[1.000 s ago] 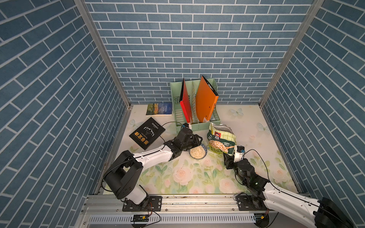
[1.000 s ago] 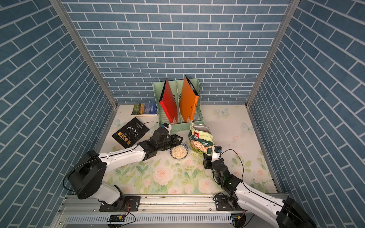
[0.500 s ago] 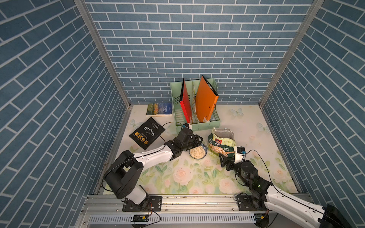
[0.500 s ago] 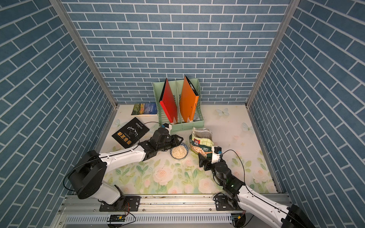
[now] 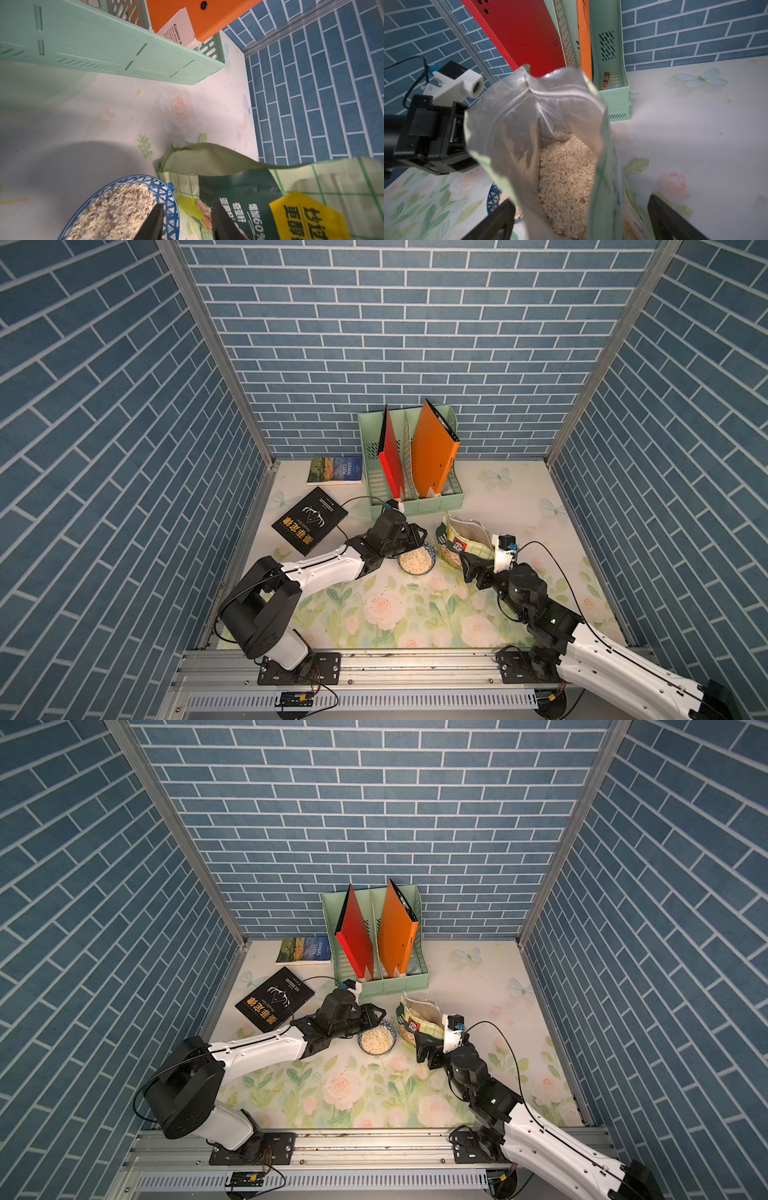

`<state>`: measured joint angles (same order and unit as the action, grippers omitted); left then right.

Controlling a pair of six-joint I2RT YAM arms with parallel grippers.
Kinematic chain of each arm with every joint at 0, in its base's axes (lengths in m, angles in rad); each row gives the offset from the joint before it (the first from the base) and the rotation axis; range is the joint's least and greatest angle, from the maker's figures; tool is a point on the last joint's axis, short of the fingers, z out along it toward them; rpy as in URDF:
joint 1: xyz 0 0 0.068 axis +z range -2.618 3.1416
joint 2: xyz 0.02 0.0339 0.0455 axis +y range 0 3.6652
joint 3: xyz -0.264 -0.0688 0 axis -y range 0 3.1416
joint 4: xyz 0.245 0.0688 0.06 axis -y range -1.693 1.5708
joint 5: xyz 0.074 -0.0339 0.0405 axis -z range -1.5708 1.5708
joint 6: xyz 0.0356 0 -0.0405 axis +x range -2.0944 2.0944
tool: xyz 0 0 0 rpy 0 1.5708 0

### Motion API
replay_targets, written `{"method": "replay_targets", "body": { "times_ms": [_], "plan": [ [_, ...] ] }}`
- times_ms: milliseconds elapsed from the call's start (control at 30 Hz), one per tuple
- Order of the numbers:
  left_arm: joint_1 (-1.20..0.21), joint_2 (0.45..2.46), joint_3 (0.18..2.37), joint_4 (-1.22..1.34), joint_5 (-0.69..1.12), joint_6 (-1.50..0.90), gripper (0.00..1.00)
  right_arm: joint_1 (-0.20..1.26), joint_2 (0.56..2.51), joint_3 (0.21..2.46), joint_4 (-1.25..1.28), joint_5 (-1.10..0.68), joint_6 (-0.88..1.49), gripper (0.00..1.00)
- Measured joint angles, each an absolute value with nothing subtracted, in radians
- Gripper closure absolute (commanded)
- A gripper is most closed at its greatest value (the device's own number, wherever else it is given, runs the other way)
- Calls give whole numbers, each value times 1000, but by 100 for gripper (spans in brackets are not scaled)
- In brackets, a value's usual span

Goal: Pour the oats into the breakfast bowl
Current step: Place the oats bag at the center of the board, then close the oats bag at the center of the board.

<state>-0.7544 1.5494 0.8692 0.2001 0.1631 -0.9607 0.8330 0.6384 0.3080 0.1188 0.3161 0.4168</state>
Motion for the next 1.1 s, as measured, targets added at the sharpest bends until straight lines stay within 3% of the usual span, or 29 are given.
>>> {"method": "replay_targets", "body": {
  "times_ms": [267, 567, 833, 1100],
  "plan": [
    [-759, 1549, 870, 201, 176, -960, 57, 821, 743, 527, -145, 260, 358, 0],
    [-775, 1549, 873, 217, 200, -947, 57, 702, 896, 886, -464, 69, 252, 0],
    [-786, 1542, 873, 217, 210, -931, 56, 685, 1053, 1123, -726, -58, 150, 0],
    [-817, 1536, 873, 234, 228, -930, 57, 684, 1137, 1206, -910, -19, 122, 1]
  ]
}}
